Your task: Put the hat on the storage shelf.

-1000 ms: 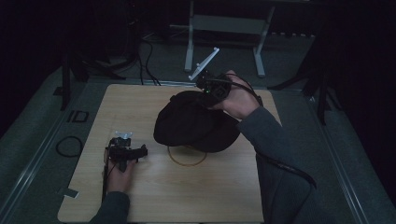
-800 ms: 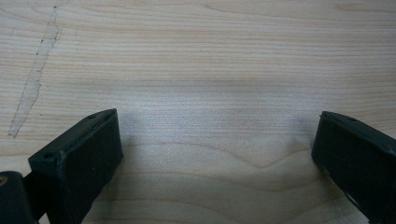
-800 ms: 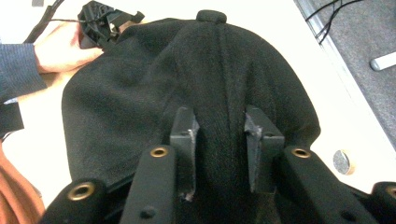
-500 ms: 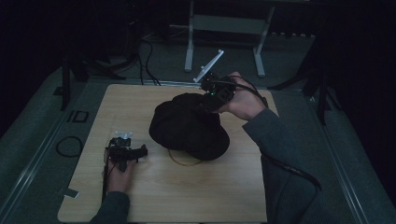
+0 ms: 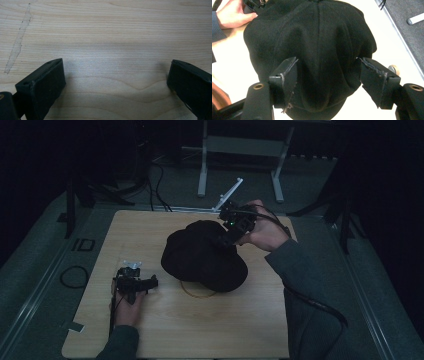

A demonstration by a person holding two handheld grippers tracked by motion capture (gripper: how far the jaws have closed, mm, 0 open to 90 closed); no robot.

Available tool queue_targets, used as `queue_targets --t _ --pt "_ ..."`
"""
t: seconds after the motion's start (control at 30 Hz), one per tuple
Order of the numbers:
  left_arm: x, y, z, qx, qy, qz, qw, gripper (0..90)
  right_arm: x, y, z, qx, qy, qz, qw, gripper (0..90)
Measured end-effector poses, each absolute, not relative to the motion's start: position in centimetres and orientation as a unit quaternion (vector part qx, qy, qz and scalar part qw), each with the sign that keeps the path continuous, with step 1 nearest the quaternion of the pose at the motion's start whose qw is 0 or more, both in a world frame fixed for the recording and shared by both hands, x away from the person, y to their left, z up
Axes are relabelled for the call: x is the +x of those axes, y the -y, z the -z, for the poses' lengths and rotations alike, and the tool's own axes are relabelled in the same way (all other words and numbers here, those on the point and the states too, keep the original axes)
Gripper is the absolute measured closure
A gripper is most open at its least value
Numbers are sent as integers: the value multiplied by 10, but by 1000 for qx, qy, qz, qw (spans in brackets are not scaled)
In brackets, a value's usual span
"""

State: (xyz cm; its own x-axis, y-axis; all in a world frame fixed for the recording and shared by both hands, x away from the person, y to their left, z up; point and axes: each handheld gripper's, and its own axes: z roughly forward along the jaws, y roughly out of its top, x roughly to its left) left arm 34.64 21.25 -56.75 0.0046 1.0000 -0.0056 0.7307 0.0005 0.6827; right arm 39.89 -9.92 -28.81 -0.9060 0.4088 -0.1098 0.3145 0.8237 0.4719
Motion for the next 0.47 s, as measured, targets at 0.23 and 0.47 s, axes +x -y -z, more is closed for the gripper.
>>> queue_targets --t 0.23,0.47 --pt "346 -212 568 658 -657 -257 263 12 400 120 293 208 -943 -238 101 291" --pt "346 -212 568 658 -657 -257 262 12 396 143 302 224 -935 -256 101 286"
